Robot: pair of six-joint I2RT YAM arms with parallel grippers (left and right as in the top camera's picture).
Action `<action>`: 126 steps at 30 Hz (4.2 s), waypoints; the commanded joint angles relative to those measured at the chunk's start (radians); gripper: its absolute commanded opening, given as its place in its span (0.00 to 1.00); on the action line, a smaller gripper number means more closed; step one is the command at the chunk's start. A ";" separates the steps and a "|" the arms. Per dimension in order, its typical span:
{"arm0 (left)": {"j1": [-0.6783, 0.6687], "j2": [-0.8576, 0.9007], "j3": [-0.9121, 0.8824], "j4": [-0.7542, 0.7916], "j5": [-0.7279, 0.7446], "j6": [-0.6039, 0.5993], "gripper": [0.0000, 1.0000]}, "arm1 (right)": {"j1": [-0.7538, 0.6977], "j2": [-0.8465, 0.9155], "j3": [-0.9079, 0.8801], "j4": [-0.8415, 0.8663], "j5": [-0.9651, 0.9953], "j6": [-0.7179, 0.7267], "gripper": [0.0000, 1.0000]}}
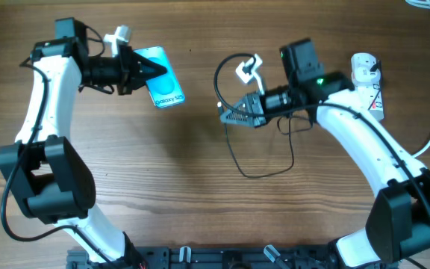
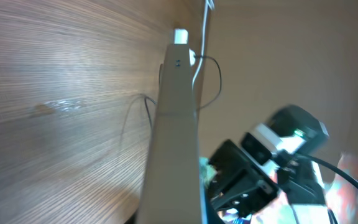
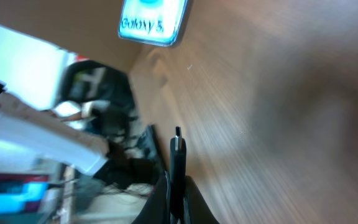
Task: Plug charger to phone and switch on socket
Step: 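Carry the plug to the phone's bottom port held by left gripper, then push the USB-C plug into the phone's charging port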
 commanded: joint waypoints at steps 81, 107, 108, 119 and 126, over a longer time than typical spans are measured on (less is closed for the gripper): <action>-0.126 -0.024 0.012 0.142 0.349 0.037 0.04 | 0.109 -0.027 -0.150 0.810 -0.121 0.719 0.04; -0.159 -0.024 0.012 0.142 0.374 0.064 0.04 | 0.077 -0.027 -0.150 0.944 -0.082 0.810 0.04; -0.159 -0.024 0.012 0.142 0.374 0.064 0.04 | 0.073 -0.027 -0.150 0.944 -0.081 0.818 0.04; -0.178 -0.024 0.012 0.143 0.366 0.067 0.04 | 0.055 -0.027 -0.150 1.089 -0.057 0.914 0.05; -0.178 -0.024 0.012 0.142 0.367 0.066 0.04 | 0.048 -0.027 -0.150 1.094 -0.063 0.916 0.04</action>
